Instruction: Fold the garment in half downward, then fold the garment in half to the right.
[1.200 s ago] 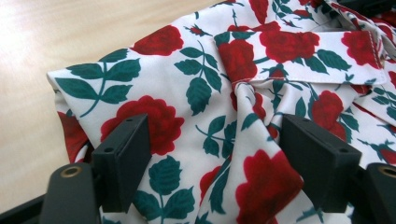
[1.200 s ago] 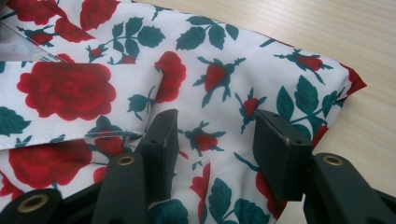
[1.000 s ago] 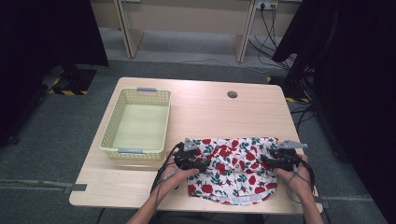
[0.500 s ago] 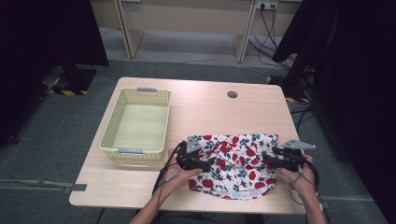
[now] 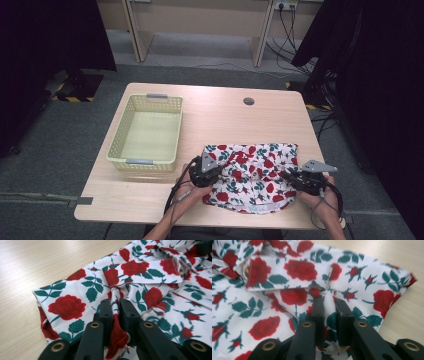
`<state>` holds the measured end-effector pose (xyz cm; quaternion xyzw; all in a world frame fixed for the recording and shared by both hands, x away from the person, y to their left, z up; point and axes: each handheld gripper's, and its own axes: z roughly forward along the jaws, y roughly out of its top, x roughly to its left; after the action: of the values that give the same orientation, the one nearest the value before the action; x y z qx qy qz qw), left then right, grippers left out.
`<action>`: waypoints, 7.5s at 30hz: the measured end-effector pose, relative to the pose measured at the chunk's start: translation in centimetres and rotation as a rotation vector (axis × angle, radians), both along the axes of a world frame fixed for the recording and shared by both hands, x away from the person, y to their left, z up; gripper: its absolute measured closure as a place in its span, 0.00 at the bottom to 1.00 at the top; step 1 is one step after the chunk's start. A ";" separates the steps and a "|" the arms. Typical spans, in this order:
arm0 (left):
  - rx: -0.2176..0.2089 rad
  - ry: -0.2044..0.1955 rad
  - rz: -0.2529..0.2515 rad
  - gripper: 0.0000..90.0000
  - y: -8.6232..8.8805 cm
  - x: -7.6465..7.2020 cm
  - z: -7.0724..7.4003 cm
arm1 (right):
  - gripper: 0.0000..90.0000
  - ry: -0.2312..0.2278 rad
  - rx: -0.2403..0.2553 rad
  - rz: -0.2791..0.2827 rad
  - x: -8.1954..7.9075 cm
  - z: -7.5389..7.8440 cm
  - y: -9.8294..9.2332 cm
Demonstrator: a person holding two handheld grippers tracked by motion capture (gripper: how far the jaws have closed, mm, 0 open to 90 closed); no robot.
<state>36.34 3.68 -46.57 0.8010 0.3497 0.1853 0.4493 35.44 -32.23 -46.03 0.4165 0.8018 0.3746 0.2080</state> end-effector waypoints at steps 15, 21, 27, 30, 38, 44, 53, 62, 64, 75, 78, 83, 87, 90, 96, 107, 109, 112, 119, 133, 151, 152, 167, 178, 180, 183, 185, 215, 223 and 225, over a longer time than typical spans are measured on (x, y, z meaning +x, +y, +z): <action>-0.087 0.072 -0.082 0.93 2.7 -2.9 0.4 | 0.90 -0.056 0.084 0.043 -4.1 2.0 -0.2; -0.030 0.129 -0.079 0.87 3.5 -3.5 -1.5 | 0.82 0.002 0.081 0.022 -5.0 0.3 -1.1; -0.047 0.158 -0.041 0.64 3.8 -3.7 -1.3 | 0.71 -0.002 0.109 -0.007 -5.1 0.9 -1.6; -0.073 0.124 -0.023 0.49 3.8 -3.4 -0.1 | 0.65 -0.023 0.117 -0.016 -4.6 1.8 -1.5; -0.075 0.100 0.005 0.40 3.0 -2.0 0.6 | 0.61 -0.017 0.105 -0.030 -2.4 2.3 -1.3; -0.052 0.101 0.036 0.36 3.2 -1.7 0.1 | 0.58 0.008 0.081 -0.054 -1.1 1.4 -1.3; -0.033 0.108 0.073 0.27 4.8 -2.5 -0.5 | 0.46 0.003 0.091 -0.080 -1.6 1.1 -1.3; -0.034 0.129 0.082 0.24 7.2 -4.1 -1.1 | 0.33 -0.007 0.099 -0.108 -3.1 1.0 -1.5; -0.030 0.124 0.085 0.24 7.6 -4.5 -1.1 | 0.33 -0.010 0.105 -0.111 -3.6 1.0 -1.6; -0.007 0.112 0.106 0.23 9.3 -5.6 -1.3 | 0.31 -0.018 0.111 -0.109 -5.4 0.5 -2.1; 0.002 0.105 0.114 0.22 9.5 -5.8 -1.2 | 0.30 -0.019 0.117 -0.102 -5.9 0.4 -2.1; 0.010 0.119 0.116 0.20 10.0 -6.2 -1.5 | 0.27 -0.021 0.114 -0.088 -6.7 0.2 -1.9; 0.013 0.119 0.136 0.16 10.2 -6.6 -1.6 | 0.26 -0.023 0.116 -0.078 -7.3 0.1 -1.7; 0.014 0.115 0.149 0.13 10.5 -6.7 -1.6 | 0.23 -0.027 0.115 -0.082 -7.6 0.1 -1.6; 0.035 0.106 0.162 0.09 10.9 -6.9 -1.8 | 0.15 -0.020 0.124 -0.090 -8.3 -0.2 -1.6; 0.036 0.108 0.178 0.08 12.0 -7.5 -2.4 | 0.13 -0.011 0.121 -0.098 -9.2 -0.7 -2.0; 0.034 0.102 0.188 0.08 12.3 -7.6 -2.7 | 0.12 -0.007 0.119 -0.096 -9.4 -0.8 -2.0; 0.047 0.089 0.191 0.08 12.4 -7.9 -2.7 | 0.10 -0.003 0.118 -0.104 -9.7 -1.0 -1.9; 0.054 0.072 0.197 0.06 12.8 -8.4 -3.0 | 0.06 0.007 0.113 -0.106 -10.3 -1.2 -1.8; 0.049 0.066 0.207 0.03 12.9 -8.7 -3.1 | 0.05 -0.005 0.123 -0.113 -10.7 -1.2 -1.9; 0.055 0.077 0.211 0.02 13.0 -8.9 -3.0 | 0.05 -0.031 0.171 -0.160 -10.4 -0.6 -1.8; 0.055 0.077 0.212 0.02 12.9 -8.9 -3.0 | 0.05 -0.030 0.170 -0.160 -10.3 -0.5 -1.8; 0.057 0.077 0.206 0.01 12.9 -8.8 -3.0 | 0.06 -0.051 0.177 -0.139 -7.4 0.5 1.0; 0.064 0.085 0.203 0.01 12.9 -8.8 -2.9 | 0.07 -0.039 0.115 -0.095 -4.9 1.5 4.0; 0.059 0.082 0.203 0.01 12.9 -8.8 -3.0 | 0.07 -0.022 0.103 -0.091 -4.3 1.4 4.7; 0.066 0.087 0.199 0.01 12.9 -8.8 -2.9 | 0.07 0.002 0.087 -0.095 -3.4 1.1 5.6; 0.061 0.084 0.199 0.01 12.9 -8.8 -3.0 | 0.07 0.008 0.073 -0.081 -3.0 0.9 6.1; 0.064 0.088 0.186 0.01 12.4 -9.0 -2.9 | 0.09 0.115 -0.024 -0.040 -2.6 -1.6 1.6; 0.038 0.089 0.155 0.03 11.4 -9.3 -2.6 | 0.10 0.114 -0.019 -0.032 -2.6 -1.6 1.2; 0.038 0.091 0.141 0.03 10.9 -9.4 -2.6 | 0.10 0.114 -0.021 -0.041 -2.5 -1.6 1.0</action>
<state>26.99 14.55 -49.20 0.7903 0.4216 0.1866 0.4036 32.89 -31.27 -47.62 0.4514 0.8075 0.3373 0.1743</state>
